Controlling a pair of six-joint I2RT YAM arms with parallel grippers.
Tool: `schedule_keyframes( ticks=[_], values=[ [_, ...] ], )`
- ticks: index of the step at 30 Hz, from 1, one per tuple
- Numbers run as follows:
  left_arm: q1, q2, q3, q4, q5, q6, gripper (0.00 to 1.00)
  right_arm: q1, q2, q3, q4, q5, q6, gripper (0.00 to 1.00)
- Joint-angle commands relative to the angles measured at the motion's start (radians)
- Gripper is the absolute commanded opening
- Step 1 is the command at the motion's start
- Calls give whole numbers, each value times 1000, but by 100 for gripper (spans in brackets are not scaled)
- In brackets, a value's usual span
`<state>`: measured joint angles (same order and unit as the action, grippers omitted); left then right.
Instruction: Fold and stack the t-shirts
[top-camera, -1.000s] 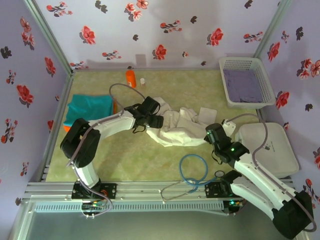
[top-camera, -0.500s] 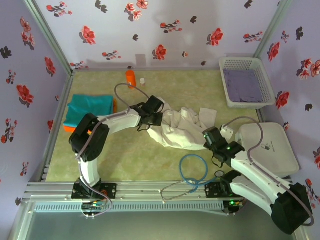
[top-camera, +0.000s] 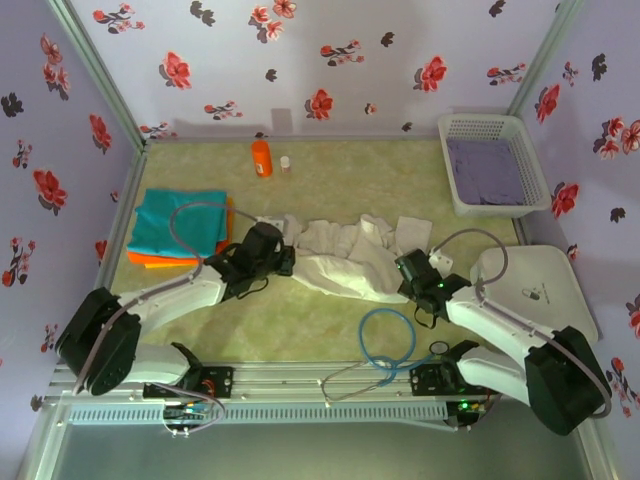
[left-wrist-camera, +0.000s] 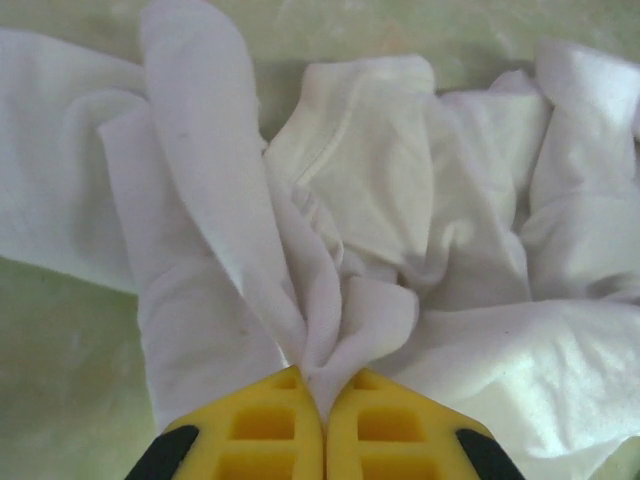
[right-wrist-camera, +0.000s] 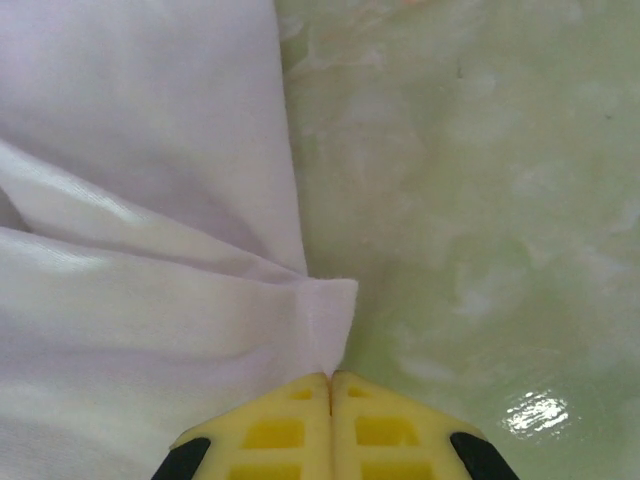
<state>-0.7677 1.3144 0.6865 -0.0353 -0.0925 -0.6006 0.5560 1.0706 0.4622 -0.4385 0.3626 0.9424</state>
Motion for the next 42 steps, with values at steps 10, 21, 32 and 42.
schedule_keyframes(
  ticks=[10, 21, 32, 42],
  values=[
    [-19, -200, 21, -53, -45, -27, 0, -7, -31, 394, 76, 126, -330, 0],
    [70, -185, 371, -251, -101, 136, 2, -88, 25, 726, 70, 203, -478, 0],
    [76, -151, 547, -335, -71, 181, 0, -176, -67, 754, 99, 252, -525, 0],
    [61, -199, 602, -328, 41, 140, 0, -209, -90, 874, 151, 276, -608, 0]
  ],
)
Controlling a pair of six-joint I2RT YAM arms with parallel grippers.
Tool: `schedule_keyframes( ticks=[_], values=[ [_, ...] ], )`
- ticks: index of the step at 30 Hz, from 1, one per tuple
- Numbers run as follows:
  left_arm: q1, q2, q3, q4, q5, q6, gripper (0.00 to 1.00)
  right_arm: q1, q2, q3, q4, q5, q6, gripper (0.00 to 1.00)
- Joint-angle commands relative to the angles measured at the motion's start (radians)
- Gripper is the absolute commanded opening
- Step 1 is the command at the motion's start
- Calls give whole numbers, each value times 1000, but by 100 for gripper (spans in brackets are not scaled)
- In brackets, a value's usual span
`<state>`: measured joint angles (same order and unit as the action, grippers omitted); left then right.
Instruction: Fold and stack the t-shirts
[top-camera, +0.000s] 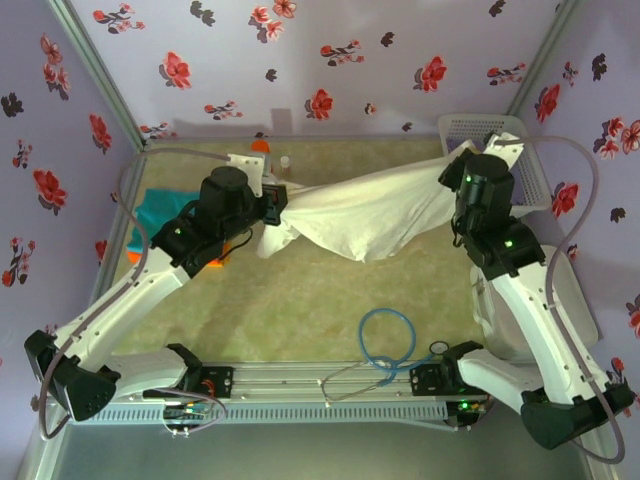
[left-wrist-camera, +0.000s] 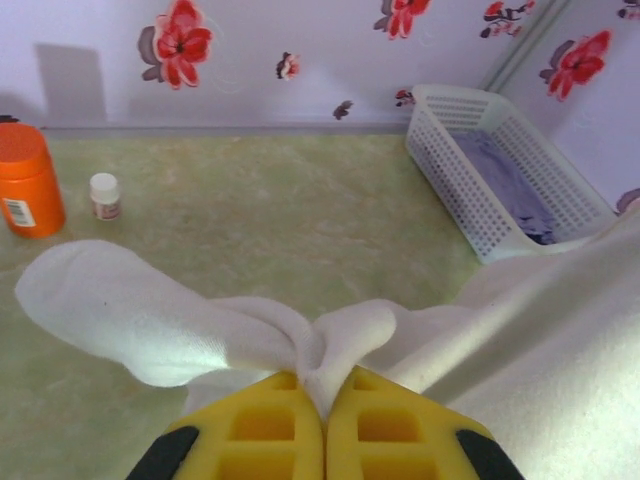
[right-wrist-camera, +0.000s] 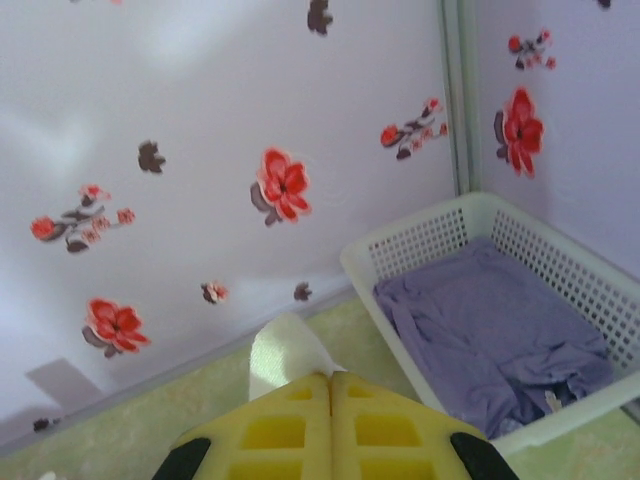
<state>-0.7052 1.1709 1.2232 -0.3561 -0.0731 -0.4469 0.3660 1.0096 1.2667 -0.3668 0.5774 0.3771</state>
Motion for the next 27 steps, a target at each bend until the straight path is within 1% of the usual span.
schedule_keyframes(
  ticks=[1, 4, 8, 11, 14, 19, 21, 23, 27],
  values=[
    [-6, -66, 71, -3, 27, -17, 0, -19, -36, 72, 98, 56, -47, 0],
    [-16, -100, 61, 13, 28, -18, 1, -19, -44, 89, 136, 77, -54, 0],
    [-16, -122, 42, -11, -27, -9, 2, -19, 10, 124, 141, 88, -70, 0],
    [-15, -122, 42, -50, -75, -24, 2, -21, 132, 216, 37, 37, -70, 0],
    [-16, -129, -1, -68, -128, -56, 2, -21, 279, 301, -78, -34, -64, 0],
    [-13, -142, -116, -98, -230, -140, 2, -20, 498, 361, -181, -215, -44, 0],
    [-9, -147, -159, -103, -243, -158, 2, -21, 582, 371, -198, -237, -37, 0],
    [2, -149, -209, -100, -258, -182, 3, -21, 646, 367, -179, -258, -26, 0],
    [67, -124, -289, -104, -263, -242, 3, -21, 768, 413, -149, -250, -29, 2]
  ],
)
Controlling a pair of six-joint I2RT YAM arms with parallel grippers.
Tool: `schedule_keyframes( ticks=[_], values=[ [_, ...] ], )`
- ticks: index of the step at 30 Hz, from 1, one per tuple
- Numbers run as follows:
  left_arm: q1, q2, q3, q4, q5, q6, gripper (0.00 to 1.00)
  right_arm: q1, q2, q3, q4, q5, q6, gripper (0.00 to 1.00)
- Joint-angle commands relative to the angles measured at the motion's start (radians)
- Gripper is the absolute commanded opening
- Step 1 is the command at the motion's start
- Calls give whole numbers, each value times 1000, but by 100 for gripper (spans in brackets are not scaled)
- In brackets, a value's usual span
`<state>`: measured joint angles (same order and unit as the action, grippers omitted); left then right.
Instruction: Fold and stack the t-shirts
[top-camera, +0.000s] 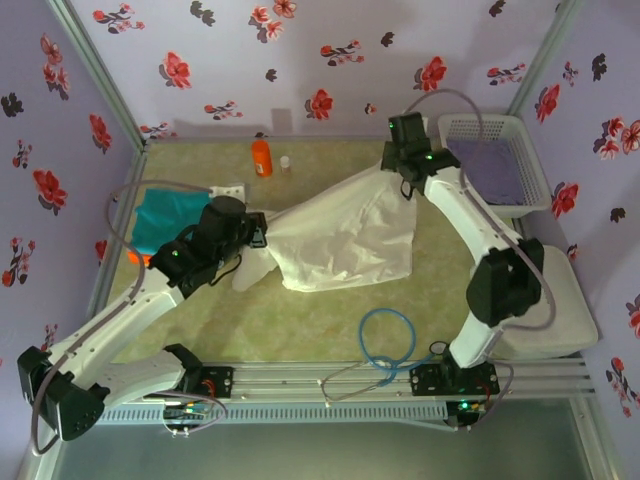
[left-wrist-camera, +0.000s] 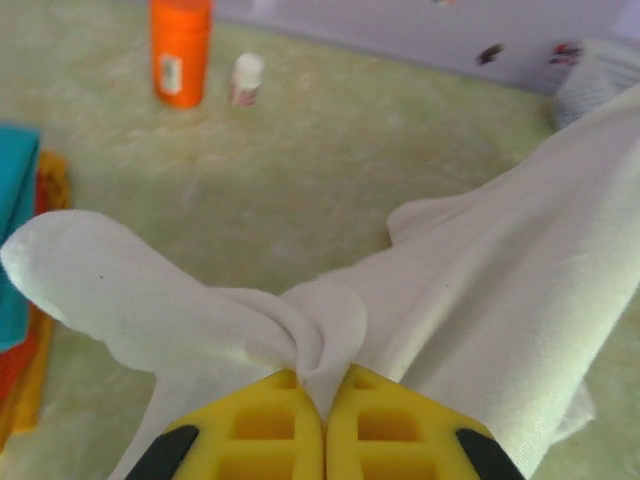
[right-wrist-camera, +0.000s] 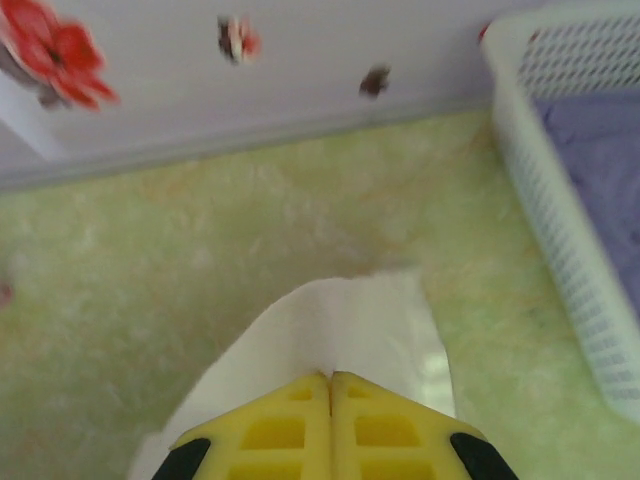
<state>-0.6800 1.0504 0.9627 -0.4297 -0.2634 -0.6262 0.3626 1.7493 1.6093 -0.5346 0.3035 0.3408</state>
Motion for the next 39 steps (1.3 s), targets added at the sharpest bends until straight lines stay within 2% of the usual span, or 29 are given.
schedule_keyframes(
  ticks=[1, 3, 4, 5, 6, 7, 8, 10, 13, 15, 17, 21, 26, 31, 39],
  values=[
    [55, 9, -41, -28, -71, -69, 3, -17, 60, 101, 12, 25, 0, 2],
    [80, 33, -59, -10, -71, -64, 3, -19, 139, 183, -44, 7, -19, 11],
    [96, 49, -63, -5, -71, -61, 3, -18, 181, 235, -95, -16, -22, 23],
    [111, 64, -65, -2, -74, -58, 3, -19, 208, 267, -135, -38, -26, 40],
    [129, 82, -70, 4, -73, -55, 5, -19, 227, 282, -168, -61, -24, 67],
    [145, 97, -74, 9, -74, -55, 10, -19, 229, 274, -186, -76, -19, 82],
    [166, 115, -75, 12, -72, -57, 17, -18, 217, 243, -190, -85, -11, 92],
    [201, 146, -67, -1, -50, -55, 30, -19, 159, 134, -180, -87, 4, 99],
    [215, 159, -43, -33, -23, -35, 49, -19, 35, -72, -157, -89, 47, 99],
    [215, 147, -38, -53, -7, -29, 67, -19, -78, -260, -119, -119, 105, 99],
    [215, 132, -36, -80, 16, -26, 74, -19, -175, -415, -72, -169, 153, 99],
    [211, 95, -58, -129, 84, -33, 76, -19, -338, -661, -39, -224, 257, 94],
    [197, 39, -117, -175, 98, -43, 76, -19, -440, -842, 53, -273, 309, 87],
    [193, -8, -157, -200, 113, -60, 75, -17, -376, -896, 144, -340, 339, 75],
    [189, -42, -241, -194, 132, -105, 74, -12, -247, -914, 280, -366, 386, 64]
  ],
)
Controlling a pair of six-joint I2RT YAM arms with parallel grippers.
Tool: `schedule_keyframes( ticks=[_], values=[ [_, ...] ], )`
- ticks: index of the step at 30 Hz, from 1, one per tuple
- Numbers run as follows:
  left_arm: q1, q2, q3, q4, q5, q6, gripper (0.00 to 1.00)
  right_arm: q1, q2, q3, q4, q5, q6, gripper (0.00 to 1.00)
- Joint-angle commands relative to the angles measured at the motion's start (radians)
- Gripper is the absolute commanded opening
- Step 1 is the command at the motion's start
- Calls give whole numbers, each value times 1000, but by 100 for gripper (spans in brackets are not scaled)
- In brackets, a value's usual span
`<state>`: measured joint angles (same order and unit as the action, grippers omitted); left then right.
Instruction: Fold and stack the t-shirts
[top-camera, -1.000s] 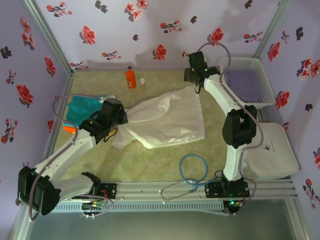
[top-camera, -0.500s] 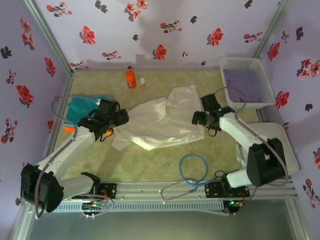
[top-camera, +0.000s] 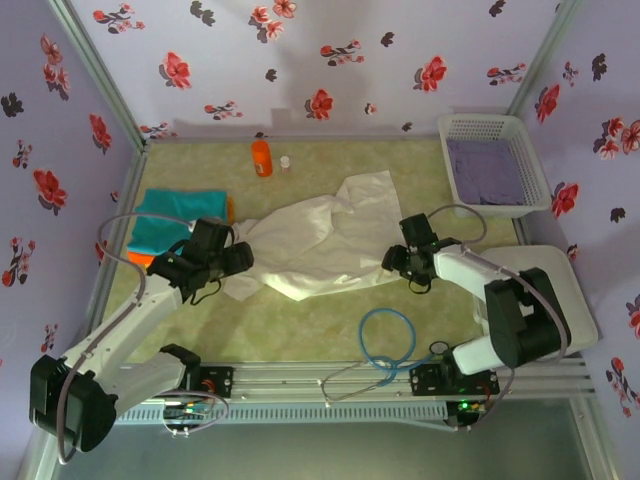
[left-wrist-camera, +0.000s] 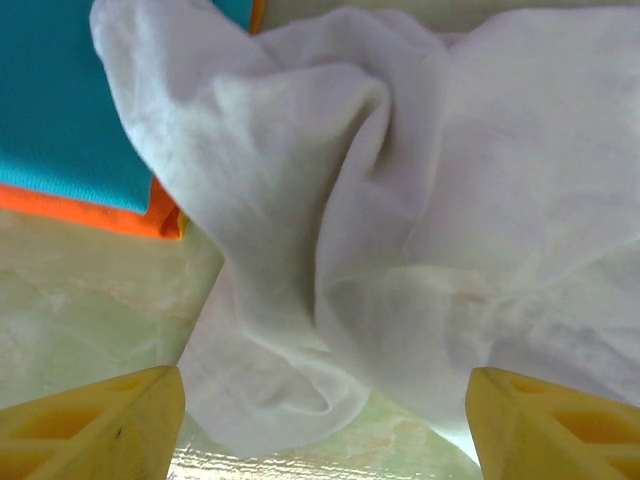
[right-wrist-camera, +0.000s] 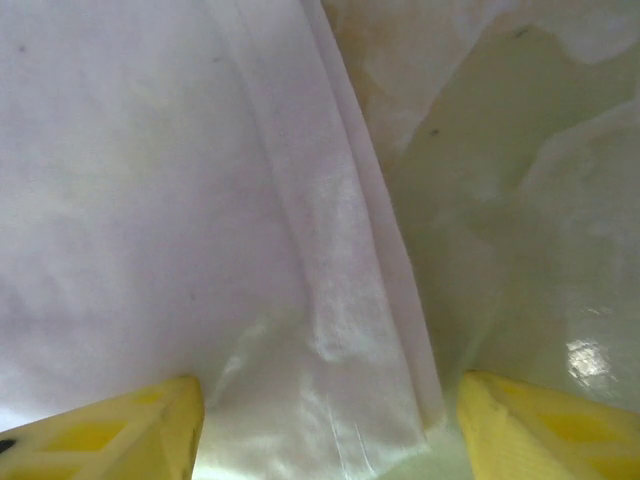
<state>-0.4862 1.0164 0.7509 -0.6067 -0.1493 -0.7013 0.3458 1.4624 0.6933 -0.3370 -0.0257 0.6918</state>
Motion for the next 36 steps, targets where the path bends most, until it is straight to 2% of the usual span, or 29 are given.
schedule_keyframes(
  ticks=[1, 5, 6, 11, 16, 20, 24, 28, 36],
  values=[
    [-5, -4, -36, -13, 23, -31, 74, 7, 51, 1, 100, -43, 37, 62],
    [-5, 14, -55, 19, 70, -41, 74, 7, 74, -2, 144, -47, 42, 40],
    [-5, 16, -61, 31, 80, -45, 74, 8, 73, 3, 138, -43, 40, 31],
    [-5, 23, -65, 65, 94, -54, 74, 7, -3, 3, 86, -27, 34, 1],
    [-5, 47, -49, 89, 111, -50, 73, 7, -132, 31, -53, -27, 55, 0],
    [-6, 72, -25, 103, 113, -37, 73, -5, -221, 123, -248, -5, 81, 0],
    [-6, 96, -1, 110, 113, -23, 72, -19, -270, 213, -290, -4, 97, 0],
    [-6, 109, 9, 117, 115, -19, 72, -37, -206, 320, -272, -11, 103, 0],
    [-7, 80, 3, 90, 116, -8, 71, -56, 74, 549, -174, -56, 111, 0]
  ],
)
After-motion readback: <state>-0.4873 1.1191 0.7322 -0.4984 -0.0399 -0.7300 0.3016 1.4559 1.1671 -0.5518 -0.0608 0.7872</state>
